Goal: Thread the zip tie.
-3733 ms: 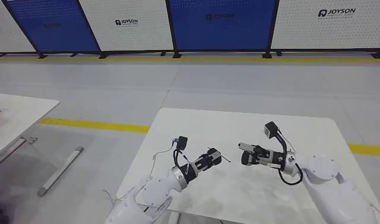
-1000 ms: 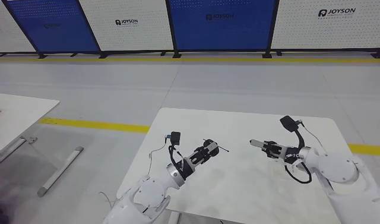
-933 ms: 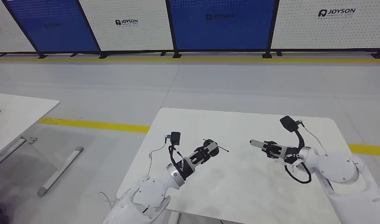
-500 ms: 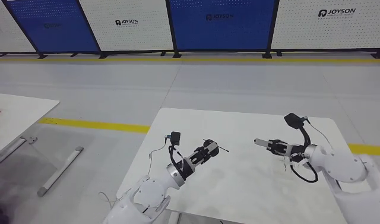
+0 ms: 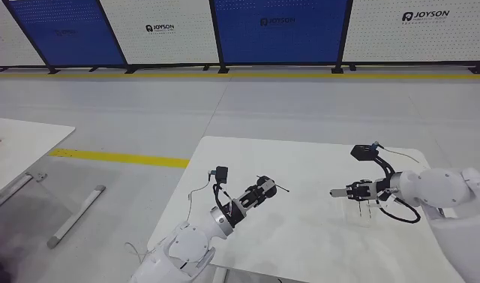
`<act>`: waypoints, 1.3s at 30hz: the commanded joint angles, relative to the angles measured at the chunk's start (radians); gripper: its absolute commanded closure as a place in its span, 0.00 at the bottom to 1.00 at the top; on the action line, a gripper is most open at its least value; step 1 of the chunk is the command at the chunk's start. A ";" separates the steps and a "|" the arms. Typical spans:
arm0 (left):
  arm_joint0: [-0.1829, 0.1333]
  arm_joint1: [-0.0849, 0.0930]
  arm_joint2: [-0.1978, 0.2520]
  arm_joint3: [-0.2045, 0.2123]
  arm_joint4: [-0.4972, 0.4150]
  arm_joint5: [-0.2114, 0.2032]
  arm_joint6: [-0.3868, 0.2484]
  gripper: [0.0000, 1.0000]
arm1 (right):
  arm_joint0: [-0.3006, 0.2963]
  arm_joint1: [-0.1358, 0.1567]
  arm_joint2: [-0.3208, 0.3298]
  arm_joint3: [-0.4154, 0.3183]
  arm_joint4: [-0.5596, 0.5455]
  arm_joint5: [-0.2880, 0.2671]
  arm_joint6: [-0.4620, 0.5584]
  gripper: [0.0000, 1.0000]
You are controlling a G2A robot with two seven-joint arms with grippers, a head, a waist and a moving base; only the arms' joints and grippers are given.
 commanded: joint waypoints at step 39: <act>0.000 0.000 0.000 0.000 0.000 0.000 0.000 1.00 | 0.085 0.035 -0.143 0.109 0.023 0.031 0.011 0.00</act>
